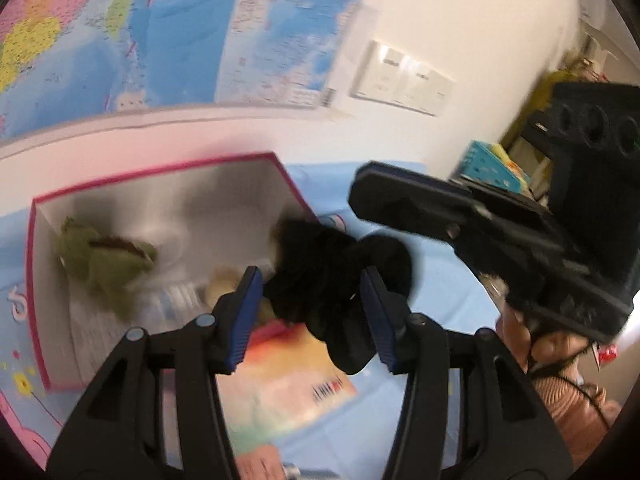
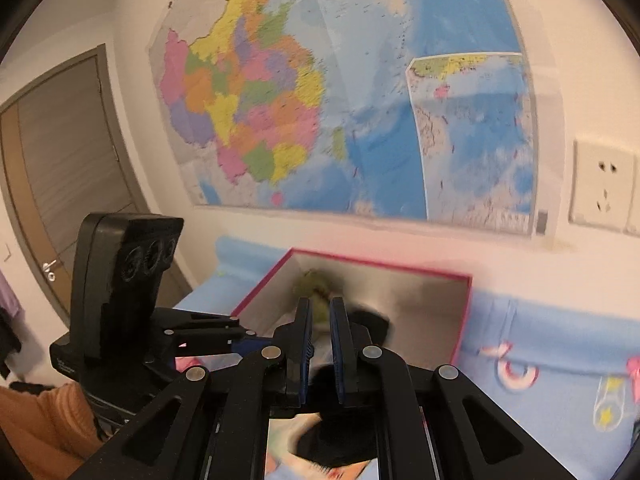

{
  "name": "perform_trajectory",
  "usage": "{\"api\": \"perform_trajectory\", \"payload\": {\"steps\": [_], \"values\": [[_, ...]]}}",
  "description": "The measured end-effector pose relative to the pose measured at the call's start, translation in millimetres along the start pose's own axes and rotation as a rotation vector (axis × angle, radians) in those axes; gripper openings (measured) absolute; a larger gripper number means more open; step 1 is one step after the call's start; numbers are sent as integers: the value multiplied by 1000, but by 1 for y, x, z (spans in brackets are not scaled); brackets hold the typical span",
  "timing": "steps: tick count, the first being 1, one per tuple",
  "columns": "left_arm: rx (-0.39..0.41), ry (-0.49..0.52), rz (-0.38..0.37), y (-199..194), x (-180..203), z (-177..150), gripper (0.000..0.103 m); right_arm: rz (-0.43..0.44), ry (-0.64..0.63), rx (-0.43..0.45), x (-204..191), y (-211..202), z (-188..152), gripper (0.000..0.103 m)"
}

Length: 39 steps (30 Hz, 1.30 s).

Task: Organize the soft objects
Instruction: 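Carry the black scrunchie with the right gripper into the pink box and release, then grasp the blue checkered scrunchie with the right gripper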

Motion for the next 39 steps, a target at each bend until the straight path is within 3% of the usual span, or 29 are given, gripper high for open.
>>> {"api": "perform_trajectory", "payload": {"steps": [8,14,21,30,34,39], "values": [[-49,-47,46,27,-31,3,53,-22,33,-72,31,36,-8,9],[-66,-41,47,31,-34,-9,53,-58,68,-155,50,43,-38,18],[-59,11,49,17,-26,-27,53,-40,104,-176,50,38,-57,26],[18,116,-31,-38,7,-50,53,62,131,-159,13,-16,-76,40],[38,123,-50,-62,14,-67,54,121,138,-173,-12,-44,-95,47],[3,82,-86,-78,19,-99,54,151,158,-226,-32,-67,-127,49]]}}
Point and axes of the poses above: each gripper's, at about its wrist camera, not at the fingertips, and y roughly the way its jaws point, x to its right, z to its top, the point moved 9 cm from there along y, roughly the way its jaws point, and after that the axes turned 14 degrees about x, right-handed, at the moved point
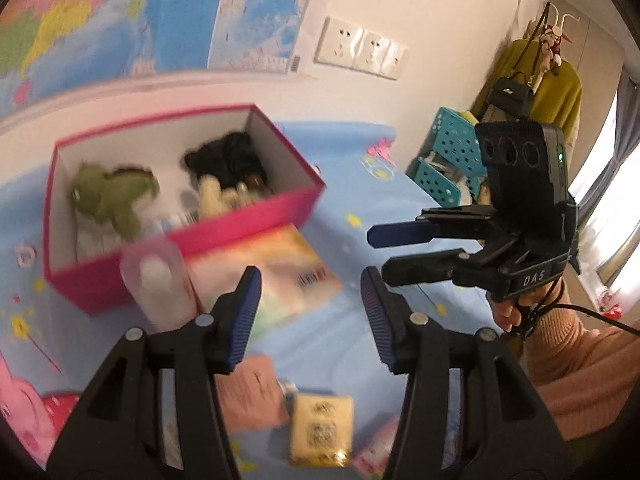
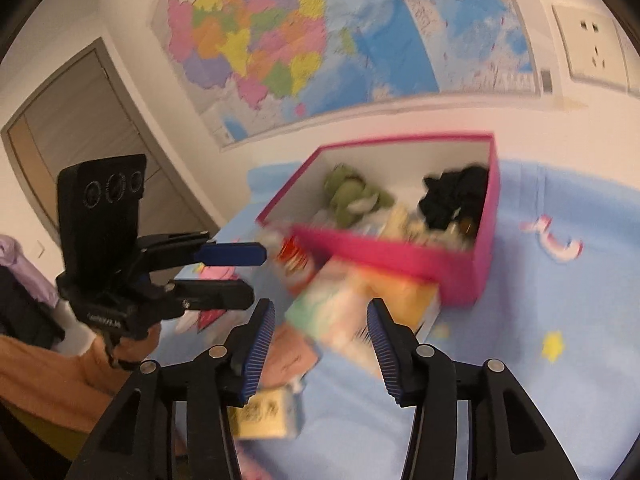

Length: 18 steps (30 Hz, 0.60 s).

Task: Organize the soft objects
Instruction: 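Grasp the blue checkered scrunchie with the right gripper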

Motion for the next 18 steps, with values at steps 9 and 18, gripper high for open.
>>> {"api": "perform_trajectory", "payload": {"steps": [9,18], "values": [[-70,24,-67,-18,37,-63,54,94,1,-201,-37,-32,-78,66],[-136,-12,-65,-12,43,-96,54,139,-27,-377,-64,-46,-159,75]]}}
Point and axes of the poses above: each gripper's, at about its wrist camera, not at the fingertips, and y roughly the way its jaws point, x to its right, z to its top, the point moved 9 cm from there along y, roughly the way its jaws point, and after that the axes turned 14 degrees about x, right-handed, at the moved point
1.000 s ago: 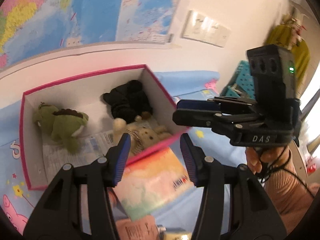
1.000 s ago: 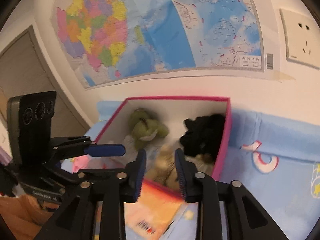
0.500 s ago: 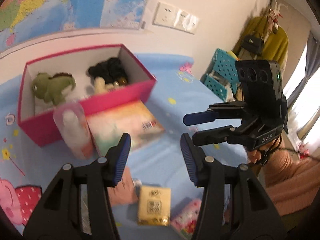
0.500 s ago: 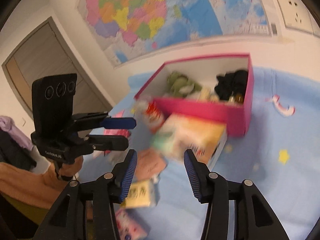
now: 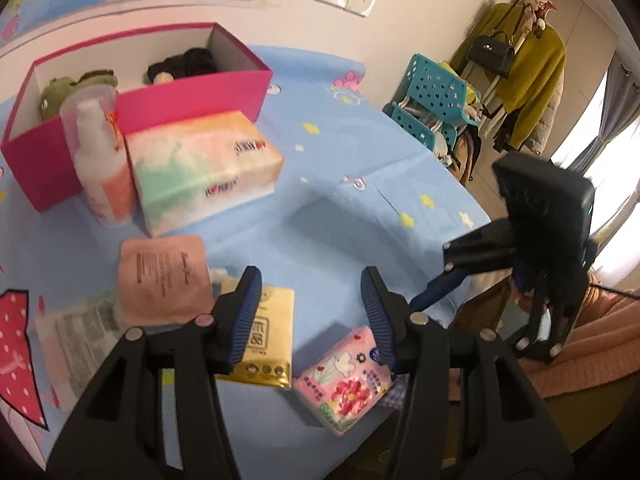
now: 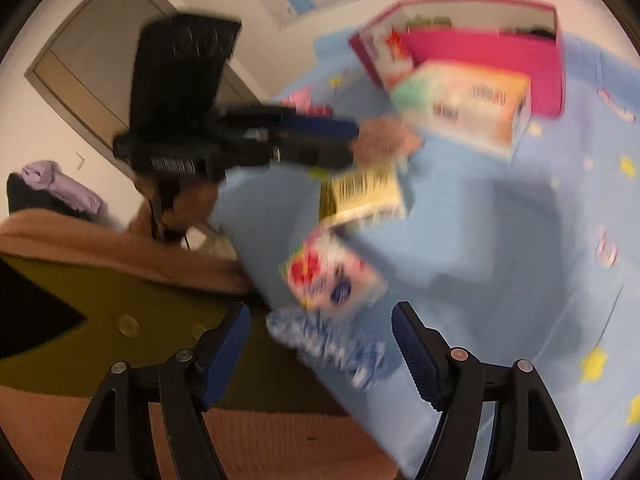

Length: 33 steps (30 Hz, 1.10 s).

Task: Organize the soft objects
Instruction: 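Grasp the blue checkered scrunchie with the right gripper, then carry the blue checkered scrunchie with the right gripper into the pink box and release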

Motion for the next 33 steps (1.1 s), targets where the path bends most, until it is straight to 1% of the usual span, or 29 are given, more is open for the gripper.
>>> {"api": "perform_trajectory", "payload": {"steps": [1,2,4,5,6,9,12,14,18,21,24,28,31,33], "values": [[-2,2,0,0,1,-1,54,-8,-4,-10,1,5,-7,75],[-5,2,1,0,2,-2,54,-18,-8,-14,2,8,-10,72],[-8,2,3,0,4,-4,54,-16,-11,-26,2,14,-17,52],[-8,0,3,0,6,-4,54,-17,-13,-23,3,15,-18,30],[-8,0,2,0,7,-5,54,-21,-13,-14,4,14,-18,20],[-11,-3,0,-1,8,-7,54,-20,-6,38,7,2,-10,16],[-9,-17,-20,-2,9,-5,54,-22,8,110,11,-18,5,15],[-2,-18,-38,-3,12,-3,54,-43,14,158,17,-31,18,15],[23,-20,-123,-9,24,8,54,-95,37,242,29,-46,48,15],[53,3,-153,-13,30,21,54,-134,39,301,42,-53,74,15],[85,26,-147,-13,29,40,54,-127,31,349,47,-56,97,15],[93,56,-114,1,19,65,54,-122,14,428,53,-64,142,15],[114,71,-100,8,12,87,54,-134,11,457,60,-63,171,15],[130,78,-68,13,3,106,52,-139,11,462,66,-59,186,15]]}}
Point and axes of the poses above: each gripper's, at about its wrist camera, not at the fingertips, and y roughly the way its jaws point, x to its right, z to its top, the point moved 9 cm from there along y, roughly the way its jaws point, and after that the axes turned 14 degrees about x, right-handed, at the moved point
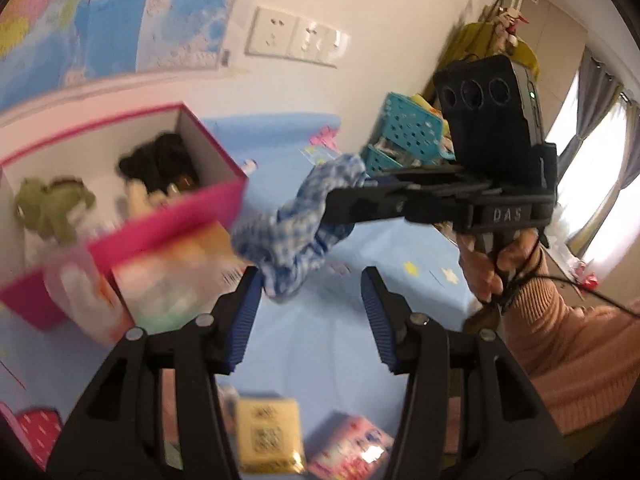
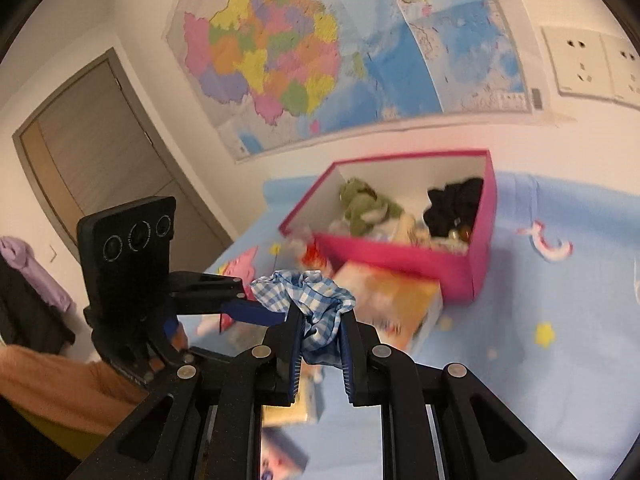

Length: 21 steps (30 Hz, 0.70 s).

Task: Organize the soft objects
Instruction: 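Carry the blue checkered scrunchie with the right gripper into the pink box and release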

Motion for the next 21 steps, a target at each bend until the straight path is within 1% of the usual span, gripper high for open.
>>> {"api": "perform_trajectory", "payload": {"steps": [1,3,5,7,8,10,12,17,18,20,21], "values": [[7,4,20,4,-6,7,47,-5,-3,-1,3,6,5,15],[12,2,54,12,-18,21,42,-3,10,6,9,16,15,16],[16,-3,83,19,-31,32,42,-11,20,12,17,25,24,17],[11,-19,106,28,-45,42,38,-16,32,17,25,34,34,17],[8,-29,115,31,-51,45,37,-32,33,18,30,40,38,18],[1,-48,139,39,-64,52,37,-57,40,11,41,52,44,18],[-17,-58,167,47,-76,57,37,-72,58,11,51,61,47,21],[-67,-67,216,68,-94,56,37,-143,81,-9,77,83,50,23],[-80,-78,235,72,-100,55,37,-161,79,-16,81,87,49,26],[-109,-90,267,79,-108,52,38,-208,69,-35,91,96,47,28],[-119,-100,283,82,-113,51,39,-224,69,-40,95,99,46,35]]}}
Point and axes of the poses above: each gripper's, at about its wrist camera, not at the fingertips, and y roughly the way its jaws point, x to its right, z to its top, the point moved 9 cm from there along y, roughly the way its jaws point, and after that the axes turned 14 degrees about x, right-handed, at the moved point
